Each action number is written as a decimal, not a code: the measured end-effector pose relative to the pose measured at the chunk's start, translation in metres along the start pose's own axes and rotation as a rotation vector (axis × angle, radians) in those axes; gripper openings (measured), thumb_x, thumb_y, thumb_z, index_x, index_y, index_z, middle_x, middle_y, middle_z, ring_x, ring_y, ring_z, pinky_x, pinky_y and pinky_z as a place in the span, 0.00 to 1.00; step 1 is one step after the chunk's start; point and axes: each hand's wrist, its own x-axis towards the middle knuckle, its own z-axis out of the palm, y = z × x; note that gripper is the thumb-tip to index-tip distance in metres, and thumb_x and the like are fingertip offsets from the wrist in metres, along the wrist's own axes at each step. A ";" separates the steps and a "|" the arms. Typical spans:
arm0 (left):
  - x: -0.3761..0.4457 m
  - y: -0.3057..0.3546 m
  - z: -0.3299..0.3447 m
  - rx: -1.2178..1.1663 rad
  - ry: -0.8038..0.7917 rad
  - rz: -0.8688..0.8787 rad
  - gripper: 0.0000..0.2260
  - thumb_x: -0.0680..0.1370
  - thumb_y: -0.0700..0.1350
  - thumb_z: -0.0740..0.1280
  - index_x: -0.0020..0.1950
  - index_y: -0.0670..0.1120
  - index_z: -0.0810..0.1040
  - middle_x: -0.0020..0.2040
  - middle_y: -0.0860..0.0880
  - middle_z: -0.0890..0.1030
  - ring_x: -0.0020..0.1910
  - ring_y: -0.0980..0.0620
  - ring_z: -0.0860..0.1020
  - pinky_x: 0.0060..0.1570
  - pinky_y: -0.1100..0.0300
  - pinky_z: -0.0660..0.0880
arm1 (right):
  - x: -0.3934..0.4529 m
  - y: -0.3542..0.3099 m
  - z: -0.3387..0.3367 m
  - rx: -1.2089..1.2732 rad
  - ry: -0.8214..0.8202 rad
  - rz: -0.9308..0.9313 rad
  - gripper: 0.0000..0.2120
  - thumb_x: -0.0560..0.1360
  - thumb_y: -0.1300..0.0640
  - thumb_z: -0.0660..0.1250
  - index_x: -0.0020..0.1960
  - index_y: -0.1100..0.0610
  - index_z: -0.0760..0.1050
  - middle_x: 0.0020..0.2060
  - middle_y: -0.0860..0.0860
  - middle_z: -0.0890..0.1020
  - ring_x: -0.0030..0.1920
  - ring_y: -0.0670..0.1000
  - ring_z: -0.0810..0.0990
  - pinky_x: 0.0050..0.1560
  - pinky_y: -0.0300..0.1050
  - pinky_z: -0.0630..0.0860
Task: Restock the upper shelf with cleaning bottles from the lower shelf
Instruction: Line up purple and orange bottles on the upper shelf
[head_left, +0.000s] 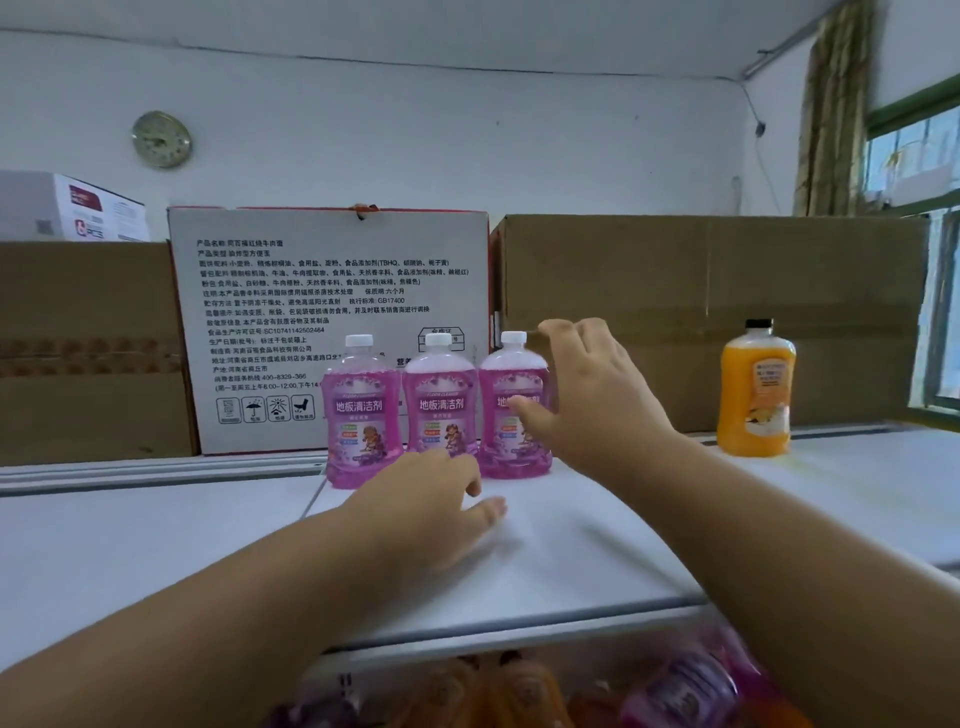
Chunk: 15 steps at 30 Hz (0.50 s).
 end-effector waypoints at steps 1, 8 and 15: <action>-0.006 0.004 -0.003 -0.004 0.028 0.013 0.17 0.79 0.66 0.56 0.58 0.56 0.72 0.56 0.54 0.75 0.55 0.53 0.72 0.55 0.53 0.71 | -0.006 -0.003 -0.008 0.007 0.023 0.001 0.34 0.73 0.43 0.70 0.73 0.53 0.62 0.62 0.54 0.69 0.62 0.55 0.71 0.62 0.49 0.71; -0.074 0.054 -0.006 -0.113 0.327 0.051 0.13 0.79 0.63 0.56 0.57 0.59 0.72 0.51 0.60 0.74 0.51 0.59 0.72 0.52 0.59 0.72 | -0.044 -0.016 -0.063 0.040 0.138 -0.045 0.30 0.73 0.42 0.69 0.71 0.51 0.64 0.63 0.53 0.72 0.61 0.53 0.72 0.57 0.44 0.69; -0.161 0.120 0.047 -0.151 0.445 0.070 0.14 0.78 0.61 0.55 0.54 0.57 0.73 0.48 0.59 0.74 0.47 0.58 0.71 0.48 0.60 0.70 | -0.152 -0.018 -0.107 0.162 0.012 -0.093 0.29 0.74 0.42 0.69 0.70 0.50 0.65 0.61 0.51 0.72 0.58 0.49 0.71 0.57 0.44 0.69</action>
